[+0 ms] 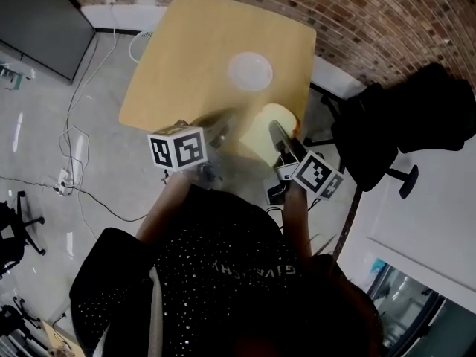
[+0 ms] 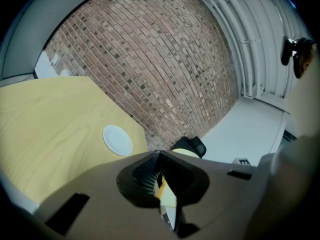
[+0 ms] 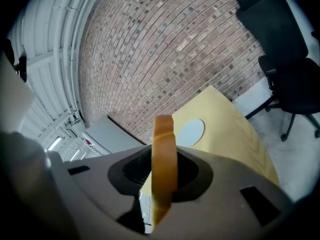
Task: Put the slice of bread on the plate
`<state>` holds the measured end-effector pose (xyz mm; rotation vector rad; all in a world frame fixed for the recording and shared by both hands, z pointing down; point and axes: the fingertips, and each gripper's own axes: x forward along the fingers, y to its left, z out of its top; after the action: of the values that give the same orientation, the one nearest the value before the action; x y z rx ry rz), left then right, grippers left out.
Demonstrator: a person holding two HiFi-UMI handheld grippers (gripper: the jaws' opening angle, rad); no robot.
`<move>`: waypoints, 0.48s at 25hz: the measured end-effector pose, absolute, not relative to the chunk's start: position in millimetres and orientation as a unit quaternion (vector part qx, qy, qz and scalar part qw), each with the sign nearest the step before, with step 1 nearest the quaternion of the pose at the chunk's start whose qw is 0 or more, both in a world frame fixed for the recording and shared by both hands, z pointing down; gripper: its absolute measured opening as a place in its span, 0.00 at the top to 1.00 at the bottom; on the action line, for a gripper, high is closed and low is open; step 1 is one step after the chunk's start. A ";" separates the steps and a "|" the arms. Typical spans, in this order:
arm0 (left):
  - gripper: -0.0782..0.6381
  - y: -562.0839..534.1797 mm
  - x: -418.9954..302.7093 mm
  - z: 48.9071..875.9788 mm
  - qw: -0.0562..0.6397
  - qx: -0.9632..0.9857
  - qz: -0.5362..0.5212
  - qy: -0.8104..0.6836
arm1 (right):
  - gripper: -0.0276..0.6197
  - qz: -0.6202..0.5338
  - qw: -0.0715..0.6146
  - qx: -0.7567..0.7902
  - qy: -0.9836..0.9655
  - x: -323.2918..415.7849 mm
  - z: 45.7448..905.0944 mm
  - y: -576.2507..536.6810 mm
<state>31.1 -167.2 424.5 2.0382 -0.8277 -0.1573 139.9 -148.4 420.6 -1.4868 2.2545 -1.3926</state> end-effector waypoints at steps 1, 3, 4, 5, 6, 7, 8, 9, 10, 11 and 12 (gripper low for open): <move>0.88 -175.8 29.0 424.4 0.453 0.825 -0.064 -0.333 | 0.81 -0.457 0.050 -0.489 0.741 137.3 419.4 -157.3; 0.88 -191.1 25.6 425.4 0.456 0.824 -0.062 -0.329 | 0.81 -0.457 0.045 -0.491 0.740 132.9 418.4 -172.0; 0.88 -198.3 24.3 426.5 0.459 0.824 -0.061 -0.327 | 0.81 -0.458 0.042 -0.493 0.739 131.6 418.4 -178.4; 0.88 -205.5 23.6 427.7 0.462 0.823 -0.060 -0.325 | 0.81 -0.458 0.040 -0.495 0.737 131.2 418.7 -184.6; 0.88 -213.1 23.6 429.1 0.465 0.823 -0.058 -0.322 | 0.81 -0.459 0.038 -0.498 0.735 131.7 419.4 -191.1; 0.88 -220.6 24.4 430.7 0.468 0.823 -0.057 -0.319 | 0.81 -0.460 0.037 -0.502 0.731 133.1 420.8 -197.5; 0.88 -227.3 26.1 432.5 0.471 0.822 -0.054 -0.315 | 0.81 -0.462 0.034 -0.505 0.728 135.0 422.7 -203.0; 0.88 -232.6 28.3 434.7 0.474 0.822 -0.050 -0.311 | 0.81 -0.465 0.031 -0.509 0.724 137.1 425.3 -207.3; 0.88 -237.1 30.5 437.1 0.477 0.823 -0.046 -0.306 | 0.81 -0.468 0.027 -0.512 0.720 139.3 428.3 -210.8; 0.88 -241.8 32.8 439.7 0.478 0.824 -0.042 -0.302 | 0.81 -0.470 0.022 -0.515 0.717 141.4 431.6 -214.6; 0.88 -247.5 34.8 442.4 0.478 0.826 -0.038 -0.298 | 0.81 -0.472 0.018 -0.517 0.715 143.4 434.9 -219.6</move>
<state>34.8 -247.5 442.4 2.0162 -0.7285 -0.0930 143.4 -219.6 434.9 -1.6047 2.2198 -1.4651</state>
